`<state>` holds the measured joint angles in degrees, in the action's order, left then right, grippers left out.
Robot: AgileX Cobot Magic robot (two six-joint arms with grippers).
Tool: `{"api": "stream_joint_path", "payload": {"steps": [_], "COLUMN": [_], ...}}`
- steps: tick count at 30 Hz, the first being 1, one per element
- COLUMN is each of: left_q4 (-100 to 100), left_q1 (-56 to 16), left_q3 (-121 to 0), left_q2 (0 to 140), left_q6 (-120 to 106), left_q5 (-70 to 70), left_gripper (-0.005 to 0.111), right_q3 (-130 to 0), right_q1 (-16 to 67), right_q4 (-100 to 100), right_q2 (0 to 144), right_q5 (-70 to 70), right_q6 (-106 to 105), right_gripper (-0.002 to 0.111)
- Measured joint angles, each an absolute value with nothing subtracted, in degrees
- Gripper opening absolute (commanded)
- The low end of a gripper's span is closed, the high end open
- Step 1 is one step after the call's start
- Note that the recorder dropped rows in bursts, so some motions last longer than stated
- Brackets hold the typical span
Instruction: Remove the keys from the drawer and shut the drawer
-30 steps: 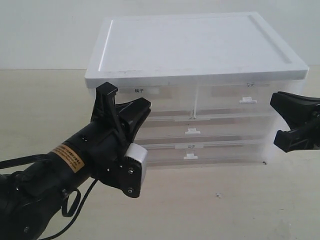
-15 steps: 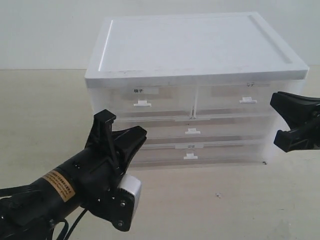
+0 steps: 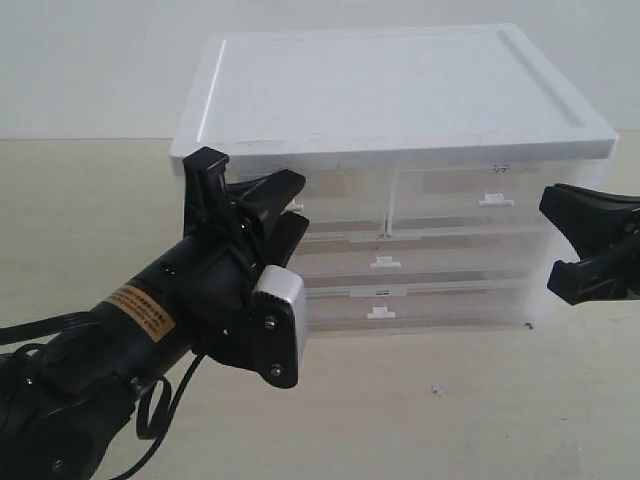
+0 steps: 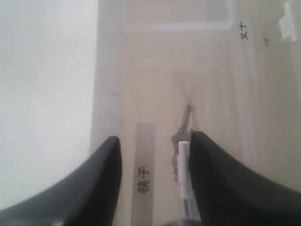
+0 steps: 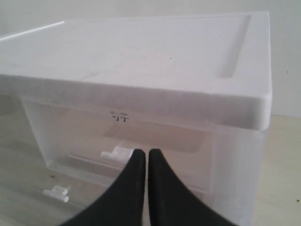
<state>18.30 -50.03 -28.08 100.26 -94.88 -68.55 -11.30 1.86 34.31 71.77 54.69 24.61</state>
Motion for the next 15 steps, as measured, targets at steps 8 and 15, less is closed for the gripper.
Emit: {"api": "stream_joint_path", "payload": {"steps": [8,15], "left_q4": [20.85,24.25], "left_q1": [-50.34,-50.34], "left_q3": [-29.96,-29.98], "left_q2": [100.26,100.26], "left_q6": [-98.05,-100.66], "left_q5": [-63.77,-63.24], "left_gripper": [0.027,0.024], "right_q3": [-11.30,-11.30], "right_q1": [1.86,1.86], "right_q4": [34.42,34.55], "right_q2": [71.77,71.77], "right_q5": [54.69,54.69], "right_q6": [24.61,24.96], "right_gripper": [0.000,0.000]}}
